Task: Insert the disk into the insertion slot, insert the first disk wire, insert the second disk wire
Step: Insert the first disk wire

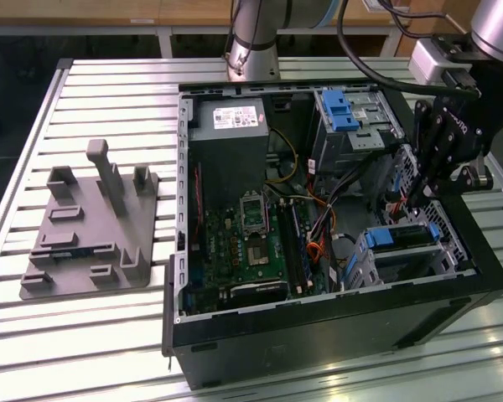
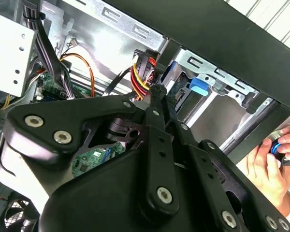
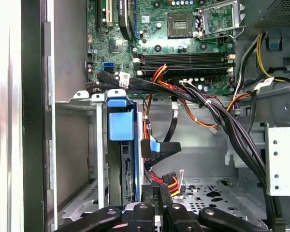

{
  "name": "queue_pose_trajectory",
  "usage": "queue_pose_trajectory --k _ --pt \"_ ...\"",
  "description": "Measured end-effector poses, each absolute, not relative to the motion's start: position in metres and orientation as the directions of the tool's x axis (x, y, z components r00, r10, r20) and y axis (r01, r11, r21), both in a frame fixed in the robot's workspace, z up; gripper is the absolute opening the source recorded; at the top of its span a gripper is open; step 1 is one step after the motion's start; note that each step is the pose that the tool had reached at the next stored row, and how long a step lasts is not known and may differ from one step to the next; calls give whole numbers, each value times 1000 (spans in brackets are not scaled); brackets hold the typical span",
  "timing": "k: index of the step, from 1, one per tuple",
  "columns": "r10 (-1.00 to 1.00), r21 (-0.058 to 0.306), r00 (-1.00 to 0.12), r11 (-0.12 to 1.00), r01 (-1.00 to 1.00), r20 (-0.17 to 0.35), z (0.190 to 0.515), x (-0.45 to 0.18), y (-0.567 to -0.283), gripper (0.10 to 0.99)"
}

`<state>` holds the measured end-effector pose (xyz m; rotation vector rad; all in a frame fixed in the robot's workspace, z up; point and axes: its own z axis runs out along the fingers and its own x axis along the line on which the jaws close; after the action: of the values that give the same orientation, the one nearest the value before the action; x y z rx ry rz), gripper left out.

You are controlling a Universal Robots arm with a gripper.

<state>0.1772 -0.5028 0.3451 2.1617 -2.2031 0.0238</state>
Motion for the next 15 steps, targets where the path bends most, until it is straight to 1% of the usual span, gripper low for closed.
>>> queue_pose_trajectory --k 6,11,15 --pt "-999 27 -18 19 -999 47 345 177 -503 165" --pt "-1000 28 -18 19 -999 15 345 177 -509 165" --pt "-1000 28 -18 18 -999 9 345 177 -513 165"
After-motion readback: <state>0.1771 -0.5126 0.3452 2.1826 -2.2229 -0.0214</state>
